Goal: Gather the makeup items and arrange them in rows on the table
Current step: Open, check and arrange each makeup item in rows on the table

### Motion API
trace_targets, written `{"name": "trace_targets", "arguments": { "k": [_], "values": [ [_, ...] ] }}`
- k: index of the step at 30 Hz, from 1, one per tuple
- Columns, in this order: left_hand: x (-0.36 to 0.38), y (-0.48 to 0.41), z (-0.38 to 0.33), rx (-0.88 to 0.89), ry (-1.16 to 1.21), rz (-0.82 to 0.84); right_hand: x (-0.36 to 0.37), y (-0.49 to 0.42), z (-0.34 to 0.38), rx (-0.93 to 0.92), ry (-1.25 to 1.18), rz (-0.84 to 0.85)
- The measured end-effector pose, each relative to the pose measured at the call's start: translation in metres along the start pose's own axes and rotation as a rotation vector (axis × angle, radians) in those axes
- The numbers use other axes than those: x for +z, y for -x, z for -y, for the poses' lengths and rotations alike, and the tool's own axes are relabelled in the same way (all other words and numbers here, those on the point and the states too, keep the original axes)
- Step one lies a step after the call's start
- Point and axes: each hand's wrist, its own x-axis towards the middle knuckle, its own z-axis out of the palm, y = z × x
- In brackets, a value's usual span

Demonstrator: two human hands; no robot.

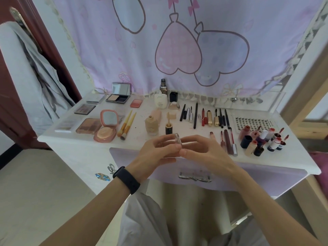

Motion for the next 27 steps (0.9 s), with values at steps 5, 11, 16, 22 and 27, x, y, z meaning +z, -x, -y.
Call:
{"name": "trace_targets", "arguments": {
  "k": [5,11,16,22,27],
  "values": [
    [0.002,0.001,-0.002,0.021,-0.066,-0.02,-0.003,0.002,0.001,0.029,-0.048,0.028],
    [0.004,-0.001,-0.008,0.042,-0.103,-0.021,0.0,0.0,-0.005,0.022,-0.148,-0.031],
    [0.002,-0.001,-0.008,0.221,-0.209,-0.036,0.001,-0.001,-0.003,-0.026,-0.094,-0.045],
    [0.003,0.004,-0.011,0.54,-0.6,-0.113,-0.008,-0.005,0.003,0.14,-0.374,0.021],
    [0.002,0.006,-0.011,0.662,-0.764,-0.101,-0.003,-0.01,0.006,0.152,-0.274,0.031]
  ]
}}
